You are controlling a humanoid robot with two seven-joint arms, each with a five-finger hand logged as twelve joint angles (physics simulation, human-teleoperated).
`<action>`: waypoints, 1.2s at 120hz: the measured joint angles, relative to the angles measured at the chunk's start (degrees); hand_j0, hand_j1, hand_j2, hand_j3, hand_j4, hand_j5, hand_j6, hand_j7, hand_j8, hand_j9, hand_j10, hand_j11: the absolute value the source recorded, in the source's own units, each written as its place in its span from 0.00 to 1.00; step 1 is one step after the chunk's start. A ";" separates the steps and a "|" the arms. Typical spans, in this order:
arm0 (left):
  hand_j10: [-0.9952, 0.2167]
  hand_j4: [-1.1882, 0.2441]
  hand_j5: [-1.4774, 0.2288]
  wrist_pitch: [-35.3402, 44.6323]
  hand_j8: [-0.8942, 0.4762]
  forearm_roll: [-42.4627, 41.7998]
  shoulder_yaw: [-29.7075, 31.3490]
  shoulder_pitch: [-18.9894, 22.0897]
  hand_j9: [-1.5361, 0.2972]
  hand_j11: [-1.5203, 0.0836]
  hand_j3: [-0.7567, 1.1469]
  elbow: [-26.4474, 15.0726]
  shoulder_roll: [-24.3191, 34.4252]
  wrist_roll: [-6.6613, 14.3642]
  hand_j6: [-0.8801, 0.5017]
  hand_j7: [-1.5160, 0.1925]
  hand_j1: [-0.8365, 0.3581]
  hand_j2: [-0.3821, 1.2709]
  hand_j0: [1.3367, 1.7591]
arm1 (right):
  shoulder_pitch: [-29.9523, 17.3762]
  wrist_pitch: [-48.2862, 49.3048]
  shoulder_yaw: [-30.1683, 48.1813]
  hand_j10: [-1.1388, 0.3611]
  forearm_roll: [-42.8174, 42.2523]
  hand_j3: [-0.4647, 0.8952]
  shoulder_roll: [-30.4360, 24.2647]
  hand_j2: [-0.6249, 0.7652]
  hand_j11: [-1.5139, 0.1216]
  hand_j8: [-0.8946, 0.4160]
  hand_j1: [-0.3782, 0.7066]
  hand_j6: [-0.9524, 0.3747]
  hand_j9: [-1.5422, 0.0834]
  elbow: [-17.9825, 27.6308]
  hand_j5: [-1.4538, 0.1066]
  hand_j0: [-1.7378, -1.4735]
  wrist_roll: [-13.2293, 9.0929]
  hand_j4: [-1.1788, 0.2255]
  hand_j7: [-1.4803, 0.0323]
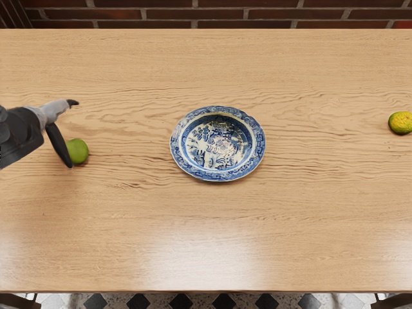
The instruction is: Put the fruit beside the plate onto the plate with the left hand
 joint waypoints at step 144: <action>0.53 0.58 0.60 5.79 0.39 1.12 6.16 2.71 0.59 0.66 0.40 1.88 -3.96 0.00 0.38 0.62 0.64 0.28 0.76 | 0.00 0.00 -0.02 0.75 0.00 0.34 0.00 0.45 0.91 0.67 0.05 0.70 0.93 -0.04 0.92 0.30 0.00 0.83 0.96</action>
